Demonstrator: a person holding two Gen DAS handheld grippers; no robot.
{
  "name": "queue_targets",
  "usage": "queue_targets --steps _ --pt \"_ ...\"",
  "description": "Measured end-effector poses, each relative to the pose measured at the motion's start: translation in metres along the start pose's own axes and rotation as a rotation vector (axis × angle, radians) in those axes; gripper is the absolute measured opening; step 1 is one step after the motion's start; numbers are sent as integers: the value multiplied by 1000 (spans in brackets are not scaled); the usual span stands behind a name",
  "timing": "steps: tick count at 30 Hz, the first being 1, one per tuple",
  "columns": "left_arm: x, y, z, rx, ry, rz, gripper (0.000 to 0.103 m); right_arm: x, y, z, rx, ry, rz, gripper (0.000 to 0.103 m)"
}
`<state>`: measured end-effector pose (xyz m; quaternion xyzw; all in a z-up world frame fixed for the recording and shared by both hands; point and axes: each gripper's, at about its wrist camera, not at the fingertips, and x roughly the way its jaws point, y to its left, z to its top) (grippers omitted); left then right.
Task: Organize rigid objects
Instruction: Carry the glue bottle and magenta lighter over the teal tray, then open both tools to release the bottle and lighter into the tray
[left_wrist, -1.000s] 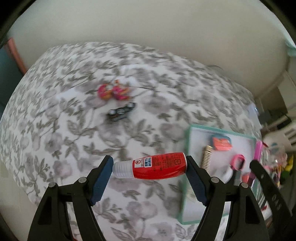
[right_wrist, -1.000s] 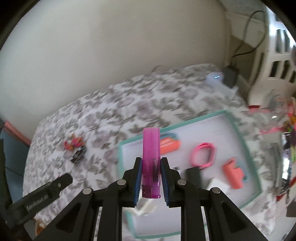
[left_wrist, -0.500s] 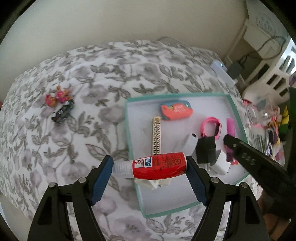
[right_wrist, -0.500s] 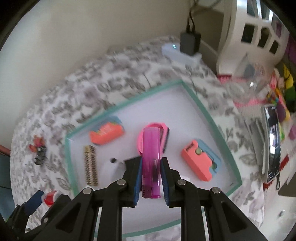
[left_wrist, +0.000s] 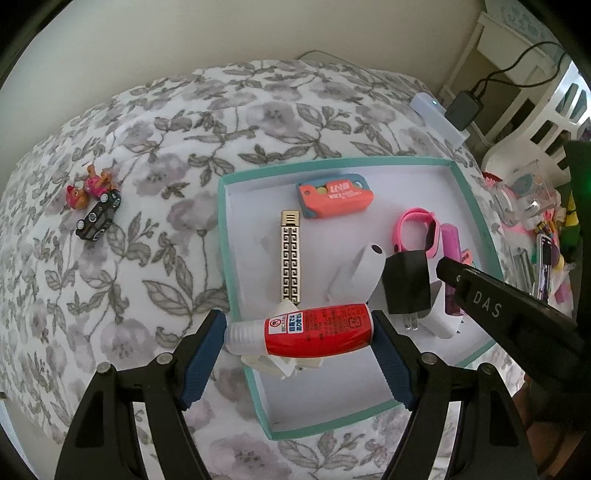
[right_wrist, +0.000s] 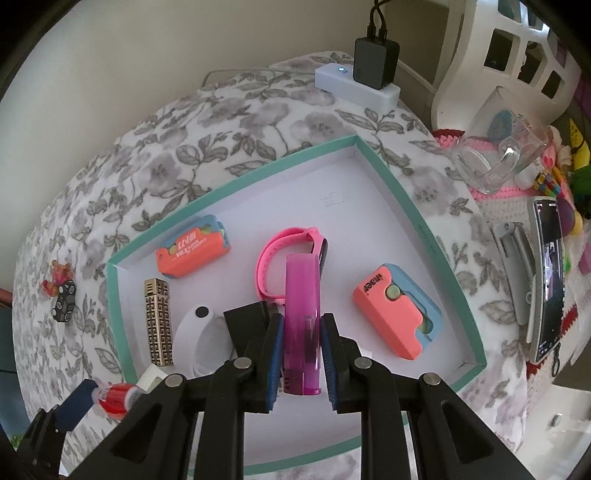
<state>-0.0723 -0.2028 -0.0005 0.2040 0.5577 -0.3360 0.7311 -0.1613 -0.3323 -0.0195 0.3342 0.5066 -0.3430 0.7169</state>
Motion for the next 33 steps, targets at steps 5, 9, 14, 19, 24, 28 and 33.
queue_targets --steps 5,9,14,19,24,28,33 --pt "5 -3 -2 15 10 14 79 3 1 1 -3 12 -1 21" --pt "11 -5 -2 20 22 23 79 11 2 -1 -8 37 -12 21" --pt "16 -7 -4 33 30 42 79 16 5 -2 -29 44 -33 23" --pt "17 -5 -4 26 41 31 79 12 7 -1 -32 39 -33 24" --pt "10 -4 -2 27 18 17 81 3 9 1 -48 7 -41 43" --pt "6 -4 -1 33 5 20 81 0 12 2 -58 -4 -32 43" --pt "0 4 3 12 -8 15 81 -1 14 3 -69 -11 -33 43"
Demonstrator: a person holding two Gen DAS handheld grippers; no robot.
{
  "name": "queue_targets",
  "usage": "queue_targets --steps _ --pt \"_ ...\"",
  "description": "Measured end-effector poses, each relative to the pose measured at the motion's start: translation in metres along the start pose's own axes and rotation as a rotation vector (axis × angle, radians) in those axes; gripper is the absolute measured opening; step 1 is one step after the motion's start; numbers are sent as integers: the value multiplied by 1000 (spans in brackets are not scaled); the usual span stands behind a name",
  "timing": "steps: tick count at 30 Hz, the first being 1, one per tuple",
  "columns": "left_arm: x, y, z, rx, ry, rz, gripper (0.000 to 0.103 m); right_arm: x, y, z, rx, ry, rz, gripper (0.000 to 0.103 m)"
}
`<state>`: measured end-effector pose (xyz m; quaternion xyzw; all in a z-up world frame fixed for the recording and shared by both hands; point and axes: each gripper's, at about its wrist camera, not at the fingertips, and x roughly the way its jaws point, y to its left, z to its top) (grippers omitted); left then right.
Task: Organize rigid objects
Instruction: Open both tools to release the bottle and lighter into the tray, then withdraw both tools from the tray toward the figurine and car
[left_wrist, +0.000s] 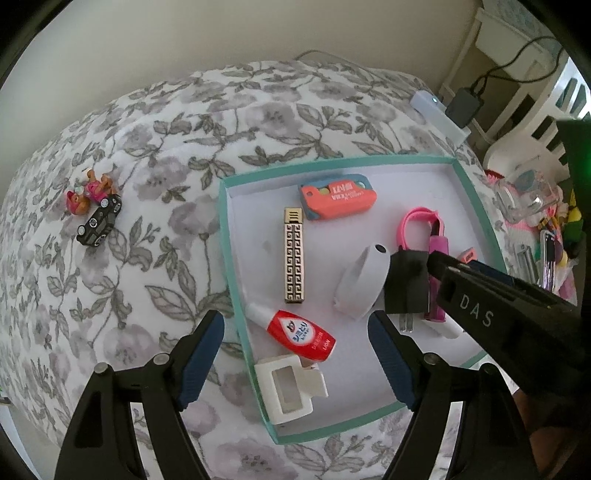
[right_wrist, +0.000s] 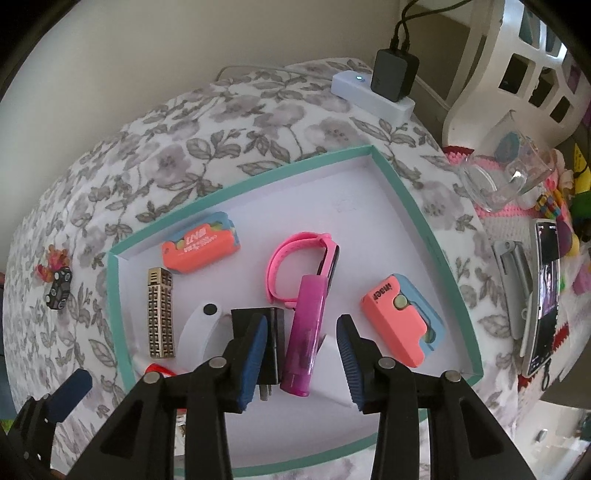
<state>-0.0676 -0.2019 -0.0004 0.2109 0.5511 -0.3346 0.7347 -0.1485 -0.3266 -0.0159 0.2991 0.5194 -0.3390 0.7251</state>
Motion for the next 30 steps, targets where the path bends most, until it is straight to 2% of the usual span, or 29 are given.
queue_targets --steps 2,6,8,11,16,23,28,30 --pt "-2 4 1 -9 -6 5 81 0 0 0 -3 -3 0 43" --pt "-4 17 6 -37 -17 20 86 -1 2 1 -10 -7 0 53" --pt "-5 27 9 -61 -27 33 86 0 4 2 -17 -10 -3 54" --pt "-4 47 14 -120 -41 71 86 0 6 2 -26 -15 -14 63" --pt "14 72 20 -185 -38 193 86 2 10 3 -45 -14 -19 63" --pt "46 69 25 -177 -2 208 86 8 17 3 -75 -8 -29 63" --pt "65 60 25 -133 24 270 86 12 21 3 -90 -1 -41 63" --pt "69 61 24 -132 29 269 87 14 22 4 -95 2 -44 63"
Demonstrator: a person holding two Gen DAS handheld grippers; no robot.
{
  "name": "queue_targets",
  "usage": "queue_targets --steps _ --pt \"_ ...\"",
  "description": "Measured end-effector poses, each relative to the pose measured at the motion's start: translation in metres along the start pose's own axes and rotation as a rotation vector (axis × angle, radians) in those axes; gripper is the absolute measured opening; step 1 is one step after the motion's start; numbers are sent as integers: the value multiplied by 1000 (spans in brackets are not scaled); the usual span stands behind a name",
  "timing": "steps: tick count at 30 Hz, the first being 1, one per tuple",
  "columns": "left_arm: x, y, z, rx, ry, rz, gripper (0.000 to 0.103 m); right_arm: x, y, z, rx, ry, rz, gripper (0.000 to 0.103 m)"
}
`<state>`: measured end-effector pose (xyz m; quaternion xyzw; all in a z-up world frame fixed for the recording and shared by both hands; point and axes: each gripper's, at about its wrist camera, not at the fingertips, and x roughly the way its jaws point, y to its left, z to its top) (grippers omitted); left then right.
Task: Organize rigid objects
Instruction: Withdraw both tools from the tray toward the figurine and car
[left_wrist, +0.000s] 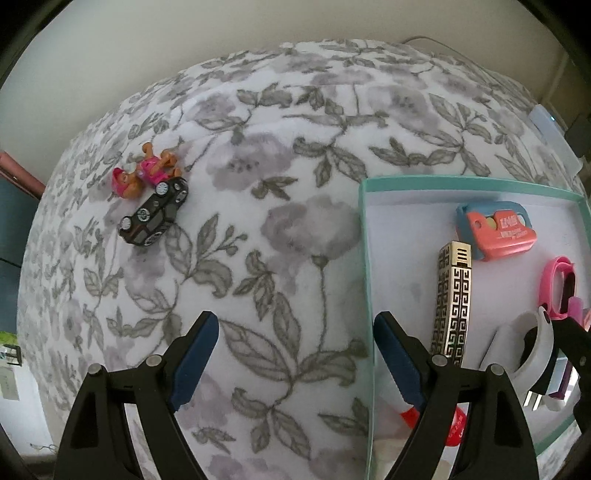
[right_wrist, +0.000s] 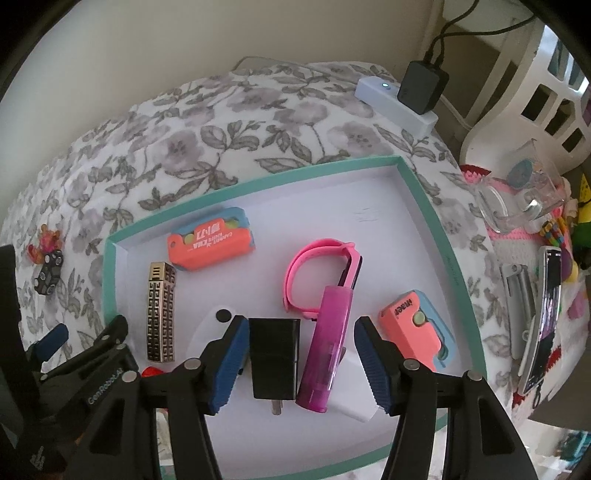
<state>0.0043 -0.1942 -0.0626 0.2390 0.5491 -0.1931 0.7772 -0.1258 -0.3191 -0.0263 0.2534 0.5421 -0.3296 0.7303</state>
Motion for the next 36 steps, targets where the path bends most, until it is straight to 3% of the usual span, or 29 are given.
queue_targets --steps 20,36 --pt "1 11 1 18 -6 -11 89 -4 31 -3 -44 -5 0 63" --pt "8 39 6 -36 3 -9 89 -12 60 -3 -84 -30 32 63"
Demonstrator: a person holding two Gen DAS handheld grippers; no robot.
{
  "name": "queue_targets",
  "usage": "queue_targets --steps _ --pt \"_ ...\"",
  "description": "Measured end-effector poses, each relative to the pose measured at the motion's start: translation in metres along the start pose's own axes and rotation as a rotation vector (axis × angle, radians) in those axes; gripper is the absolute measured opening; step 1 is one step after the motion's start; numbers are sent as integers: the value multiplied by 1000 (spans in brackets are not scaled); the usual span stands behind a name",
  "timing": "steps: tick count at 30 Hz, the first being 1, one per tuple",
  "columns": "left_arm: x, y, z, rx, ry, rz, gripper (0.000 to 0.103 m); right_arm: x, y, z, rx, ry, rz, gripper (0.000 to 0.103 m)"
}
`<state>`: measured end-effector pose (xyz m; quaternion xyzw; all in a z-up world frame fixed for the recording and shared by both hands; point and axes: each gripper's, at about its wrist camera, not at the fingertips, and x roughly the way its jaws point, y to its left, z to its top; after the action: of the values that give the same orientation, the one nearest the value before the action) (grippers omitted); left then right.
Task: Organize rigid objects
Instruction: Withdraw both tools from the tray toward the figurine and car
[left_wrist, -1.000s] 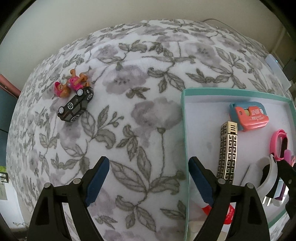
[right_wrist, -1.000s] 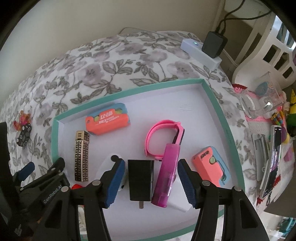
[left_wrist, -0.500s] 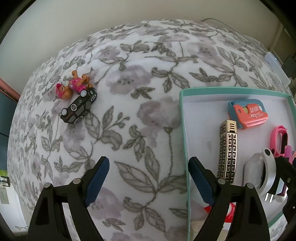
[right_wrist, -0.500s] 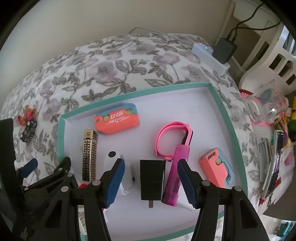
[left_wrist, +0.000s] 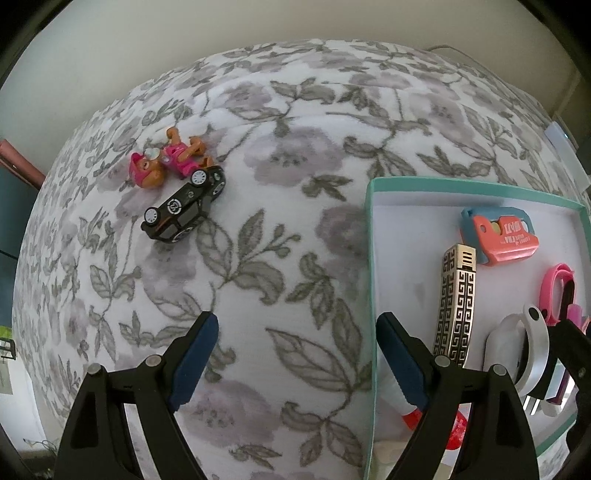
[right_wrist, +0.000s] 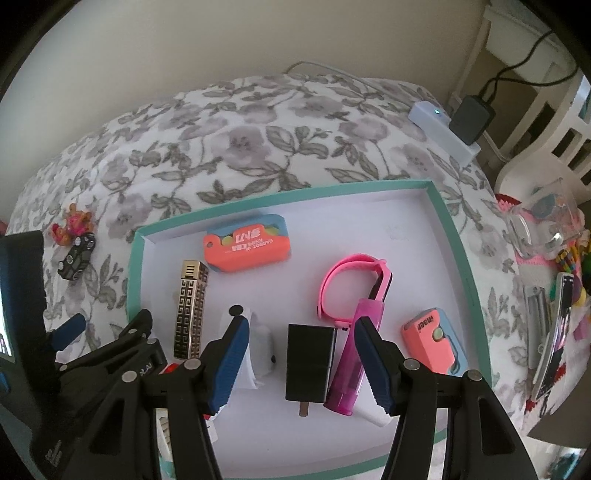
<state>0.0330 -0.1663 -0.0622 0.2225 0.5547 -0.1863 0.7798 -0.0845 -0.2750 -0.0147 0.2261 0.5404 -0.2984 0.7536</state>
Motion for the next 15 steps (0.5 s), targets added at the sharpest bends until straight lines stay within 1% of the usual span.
queue_targets --steps 10,14,15 --pt "-2 7 4 18 4 -16 89 -3 18 3 -16 -16 25 63" --pt "-17 20 9 3 -32 -47 89 -6 25 5 -23 -27 39 63" --pt "-20 23 11 -5 -44 -44 89 -8 28 6 -26 -35 45 63"
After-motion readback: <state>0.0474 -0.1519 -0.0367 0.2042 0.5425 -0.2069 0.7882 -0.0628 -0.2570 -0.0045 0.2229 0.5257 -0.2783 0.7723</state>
